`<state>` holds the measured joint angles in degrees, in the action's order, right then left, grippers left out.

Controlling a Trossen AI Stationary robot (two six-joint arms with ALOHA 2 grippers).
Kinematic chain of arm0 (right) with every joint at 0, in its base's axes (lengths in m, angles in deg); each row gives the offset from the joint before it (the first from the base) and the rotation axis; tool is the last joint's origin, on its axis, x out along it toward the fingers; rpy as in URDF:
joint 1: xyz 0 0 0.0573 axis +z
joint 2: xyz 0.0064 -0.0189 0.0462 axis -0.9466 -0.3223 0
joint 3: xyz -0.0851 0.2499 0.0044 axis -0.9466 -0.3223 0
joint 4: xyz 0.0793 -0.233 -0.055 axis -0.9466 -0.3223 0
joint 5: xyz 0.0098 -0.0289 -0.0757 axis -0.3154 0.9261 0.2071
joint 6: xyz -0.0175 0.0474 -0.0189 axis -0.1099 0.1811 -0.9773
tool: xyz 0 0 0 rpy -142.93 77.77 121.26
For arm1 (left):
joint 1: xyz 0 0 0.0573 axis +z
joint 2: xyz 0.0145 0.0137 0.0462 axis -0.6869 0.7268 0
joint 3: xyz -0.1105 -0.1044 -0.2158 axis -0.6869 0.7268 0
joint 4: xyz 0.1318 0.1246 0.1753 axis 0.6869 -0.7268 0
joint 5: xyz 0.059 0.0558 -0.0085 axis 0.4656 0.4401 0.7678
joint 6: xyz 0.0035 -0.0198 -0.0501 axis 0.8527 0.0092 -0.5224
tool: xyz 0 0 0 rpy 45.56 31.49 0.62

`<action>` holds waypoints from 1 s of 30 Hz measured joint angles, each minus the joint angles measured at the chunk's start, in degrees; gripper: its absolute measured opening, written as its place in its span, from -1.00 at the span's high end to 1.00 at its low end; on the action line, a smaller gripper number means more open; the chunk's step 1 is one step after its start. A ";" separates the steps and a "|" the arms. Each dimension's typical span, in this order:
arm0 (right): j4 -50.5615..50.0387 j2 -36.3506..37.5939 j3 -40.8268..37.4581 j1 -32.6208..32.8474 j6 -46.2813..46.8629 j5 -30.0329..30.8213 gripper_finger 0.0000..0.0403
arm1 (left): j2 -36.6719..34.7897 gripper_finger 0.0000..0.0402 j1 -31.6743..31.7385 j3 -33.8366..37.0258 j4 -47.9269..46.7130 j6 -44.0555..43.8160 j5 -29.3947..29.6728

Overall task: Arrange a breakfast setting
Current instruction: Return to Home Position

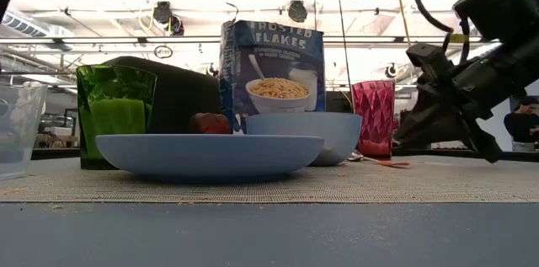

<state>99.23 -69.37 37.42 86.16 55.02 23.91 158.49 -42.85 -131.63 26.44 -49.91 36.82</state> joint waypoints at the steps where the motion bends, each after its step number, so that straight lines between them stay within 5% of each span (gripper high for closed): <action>1: -1.27 0.87 0.00 0.00 -0.80 0.00 0.77 | -0.98 -0.34 -0.10 0.00 -0.26 -0.40 -0.02; 7: -10.34 8.15 0.02 0.00 -5.81 0.20 0.97 | -8.18 -0.34 -0.63 0.00 -5.75 -3.89 -0.09; 17: -13.40 23.35 0.12 0.11 -18.70 -0.74 0.99 | -22.98 -0.34 -1.23 1.96 -14.43 -10.16 -1.42; 23: -13.65 31.39 0.13 0.13 -26.43 -2.55 0.98 | -35.60 -0.34 -3.45 14.17 -10.73 -14.31 -1.56; 30: -13.69 37.97 0.13 0.13 -31.88 -2.69 0.98 | -52.63 -0.34 -5.73 36.12 4.52 -18.82 -1.45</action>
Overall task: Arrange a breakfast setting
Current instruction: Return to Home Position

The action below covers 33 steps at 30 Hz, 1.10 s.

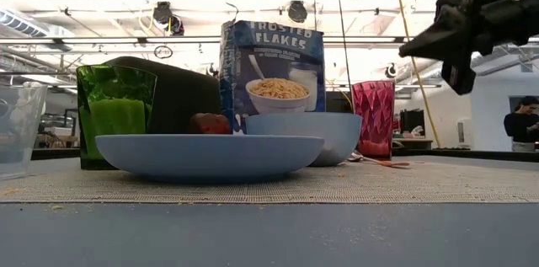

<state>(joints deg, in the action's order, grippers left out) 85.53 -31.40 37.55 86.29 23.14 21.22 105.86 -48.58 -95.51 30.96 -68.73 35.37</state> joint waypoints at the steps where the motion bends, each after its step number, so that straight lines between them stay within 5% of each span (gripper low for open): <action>1: 0.00 0.88 0.00 0.00 -0.74 -0.01 0.98 | -2.49 -0.34 -0.23 3.21 2.65 -0.68 0.00; 14: 0.01 10.84 0.00 0.00 -6.78 -0.11 0.98 | -25.58 -0.34 -0.63 36.30 27.20 -4.70 0.09; 33: 0.03 19.72 0.02 0.02 -7.30 -0.13 0.98 | -46.73 -0.34 -0.59 58.51 36.91 -4.20 0.11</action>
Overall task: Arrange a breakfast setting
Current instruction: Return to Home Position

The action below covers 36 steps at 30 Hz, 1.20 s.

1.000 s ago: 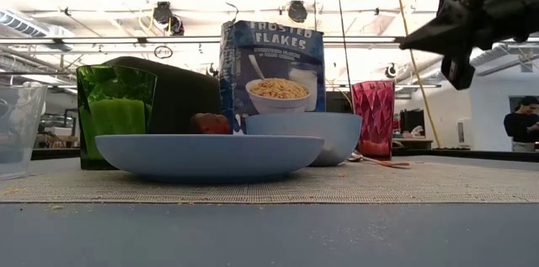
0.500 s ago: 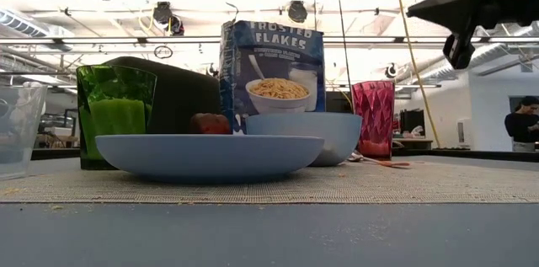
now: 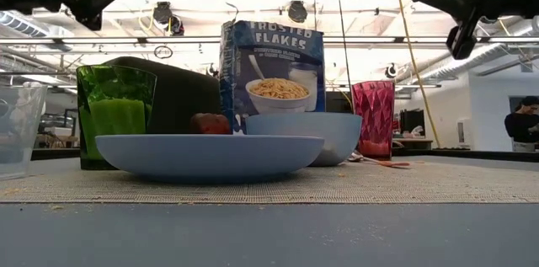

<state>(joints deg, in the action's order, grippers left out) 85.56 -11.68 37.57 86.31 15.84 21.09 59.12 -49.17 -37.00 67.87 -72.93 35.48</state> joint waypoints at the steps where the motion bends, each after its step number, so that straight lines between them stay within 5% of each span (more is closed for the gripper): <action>1: 0.00 0.40 0.00 -0.02 -0.31 0.00 0.98 | -0.98 -0.34 0.00 0.74 0.04 0.00 0.00; 21: 3.05 12.50 0.43 0.00 -12.83 -1.73 0.98 | -3.99 -0.34 0.09 11.88 11.25 -1.33 1.73; 27: 3.10 12.56 0.76 0.00 -23.52 -8.84 0.98 | -3.99 -0.34 0.09 11.88 10.54 -0.49 1.88; 36: -8.29 12.54 0.75 0.00 -38.28 -10.34 0.98 | -3.97 -0.34 0.09 11.88 10.08 2.27 1.97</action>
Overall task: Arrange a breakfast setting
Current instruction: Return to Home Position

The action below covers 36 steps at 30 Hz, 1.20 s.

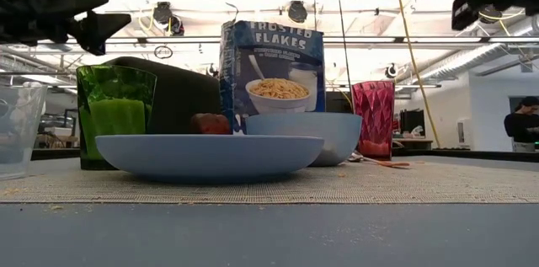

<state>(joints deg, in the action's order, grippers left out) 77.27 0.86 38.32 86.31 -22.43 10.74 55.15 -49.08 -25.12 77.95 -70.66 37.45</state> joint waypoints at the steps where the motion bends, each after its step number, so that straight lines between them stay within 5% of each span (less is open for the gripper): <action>1: -2.04 0.00 0.02 0.00 -0.60 0.08 0.98 | 0.00 -0.34 0.00 0.00 0.00 1.56 0.00; 9: -11.38 0.00 -0.30 0.00 -0.09 0.35 0.98 | 0.00 -0.34 0.00 0.00 0.02 6.19 0.04; 22: 1.45 -0.08 -10.53 -0.50 -3.08 0.34 0.98 | 0.04 -0.34 0.00 0.00 0.07 6.37 0.04; 36: -0.21 -0.11 -11.05 -2.80 -3.32 0.27 0.98 | 0.04 -0.34 0.00 -0.01 5.02 5.06 0.03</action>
<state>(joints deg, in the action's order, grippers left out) 77.06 0.75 27.27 83.51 -25.75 11.01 55.20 -49.08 -25.14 82.97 -65.61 37.48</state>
